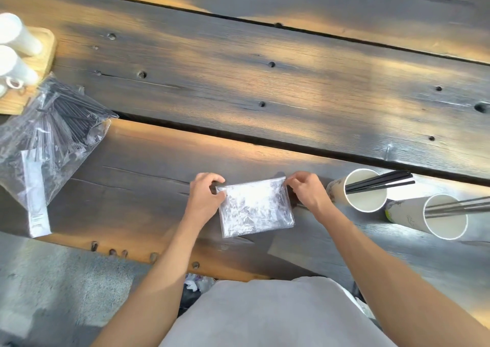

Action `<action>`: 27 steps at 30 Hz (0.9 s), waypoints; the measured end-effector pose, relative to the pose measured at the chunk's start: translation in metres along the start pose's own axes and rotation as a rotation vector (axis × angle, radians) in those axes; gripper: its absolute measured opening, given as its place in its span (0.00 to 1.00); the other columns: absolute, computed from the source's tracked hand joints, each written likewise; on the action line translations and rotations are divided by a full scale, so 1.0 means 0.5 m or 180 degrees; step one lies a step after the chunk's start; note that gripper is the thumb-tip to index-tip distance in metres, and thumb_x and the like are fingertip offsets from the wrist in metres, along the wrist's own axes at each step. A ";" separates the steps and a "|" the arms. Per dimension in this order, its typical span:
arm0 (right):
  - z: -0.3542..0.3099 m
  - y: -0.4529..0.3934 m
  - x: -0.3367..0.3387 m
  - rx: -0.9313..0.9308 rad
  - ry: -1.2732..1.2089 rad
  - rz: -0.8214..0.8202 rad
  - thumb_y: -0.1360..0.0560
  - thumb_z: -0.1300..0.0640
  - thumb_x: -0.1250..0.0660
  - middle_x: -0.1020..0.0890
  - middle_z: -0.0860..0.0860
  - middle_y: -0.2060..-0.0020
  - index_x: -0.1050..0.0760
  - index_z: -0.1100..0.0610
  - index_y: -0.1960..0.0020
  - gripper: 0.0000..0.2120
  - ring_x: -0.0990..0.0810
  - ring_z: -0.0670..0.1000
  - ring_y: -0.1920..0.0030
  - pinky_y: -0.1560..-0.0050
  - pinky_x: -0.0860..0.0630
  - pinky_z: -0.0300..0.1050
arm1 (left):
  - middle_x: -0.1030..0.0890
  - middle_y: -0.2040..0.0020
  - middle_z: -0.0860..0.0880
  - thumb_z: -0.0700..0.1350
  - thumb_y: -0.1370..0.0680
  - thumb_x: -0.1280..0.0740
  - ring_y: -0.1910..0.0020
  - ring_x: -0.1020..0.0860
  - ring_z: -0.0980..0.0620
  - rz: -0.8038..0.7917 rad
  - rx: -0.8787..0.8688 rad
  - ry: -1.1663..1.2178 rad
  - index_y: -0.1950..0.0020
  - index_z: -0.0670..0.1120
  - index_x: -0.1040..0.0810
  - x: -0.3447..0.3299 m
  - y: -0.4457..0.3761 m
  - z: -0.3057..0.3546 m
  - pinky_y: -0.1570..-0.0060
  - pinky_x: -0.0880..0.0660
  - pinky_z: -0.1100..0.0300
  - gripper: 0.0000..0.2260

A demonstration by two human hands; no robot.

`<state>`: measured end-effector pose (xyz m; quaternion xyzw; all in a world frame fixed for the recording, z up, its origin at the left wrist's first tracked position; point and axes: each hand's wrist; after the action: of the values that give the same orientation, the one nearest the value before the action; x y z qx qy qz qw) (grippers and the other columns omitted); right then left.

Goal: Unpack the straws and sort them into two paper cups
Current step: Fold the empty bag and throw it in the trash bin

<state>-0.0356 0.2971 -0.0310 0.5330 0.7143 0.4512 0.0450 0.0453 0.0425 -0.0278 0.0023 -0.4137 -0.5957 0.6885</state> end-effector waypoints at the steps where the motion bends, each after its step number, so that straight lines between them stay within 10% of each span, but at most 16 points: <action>1: -0.002 0.005 -0.002 0.0051 0.0044 0.0115 0.24 0.57 0.36 0.17 0.52 0.63 0.17 0.58 0.54 0.09 0.22 0.51 0.61 0.56 0.26 0.46 | 0.25 0.44 0.51 0.35 0.25 0.31 0.46 0.26 0.53 0.0177 -0.0005 -0.0040 0.47 0.50 0.20 -0.003 0.008 0.006 0.49 0.31 0.64 0.12; 6: -0.025 0.041 -0.037 -0.0073 -0.0792 -0.0317 0.21 0.64 0.42 0.19 0.59 0.62 0.22 0.62 0.50 0.09 0.22 0.52 0.69 0.67 0.27 0.44 | 0.16 0.52 0.42 0.36 0.21 0.35 0.58 0.19 0.50 -0.0344 0.0793 0.1405 0.45 0.44 0.20 -0.036 0.050 0.034 0.57 0.22 0.59 0.08; 12: -0.025 0.064 -0.090 -0.0732 -0.1100 -0.1520 0.20 0.53 0.38 0.14 0.56 0.56 0.24 0.54 0.42 0.10 0.15 0.55 0.55 0.52 0.23 0.50 | 0.15 0.47 0.39 0.37 0.19 0.36 0.52 0.15 0.46 -0.0609 0.1298 0.2253 0.38 0.42 0.23 -0.080 0.062 0.009 0.46 0.20 0.53 0.10; 21: 0.014 0.038 -0.055 -0.0635 -0.0726 -0.0147 0.23 0.68 0.47 0.22 0.59 0.64 0.28 0.62 0.45 0.12 0.24 0.56 0.64 0.70 0.31 0.45 | 0.16 0.52 0.39 0.33 0.20 0.39 0.55 0.17 0.45 -0.0017 0.1131 0.1878 0.38 0.37 0.24 -0.064 0.074 -0.016 0.51 0.19 0.56 0.12; 27: 0.024 0.041 -0.054 -0.0320 0.0145 0.0244 0.25 0.61 0.43 0.17 0.58 0.53 0.24 0.57 0.45 0.13 0.19 0.58 0.55 0.56 0.22 0.50 | 0.18 0.59 0.49 0.42 0.29 0.28 0.53 0.21 0.47 0.0786 0.1411 0.0655 0.51 0.48 0.23 -0.077 0.083 -0.019 0.53 0.24 0.53 0.09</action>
<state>-0.0027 0.2830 -0.0350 0.5467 0.6706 0.4999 0.0381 0.0868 0.0814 -0.0352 0.1631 -0.4590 -0.3988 0.7770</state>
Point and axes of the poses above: each hand's wrist, its own y-axis away from the middle knuckle, its own x-axis out of the back of the hand, z = x × y
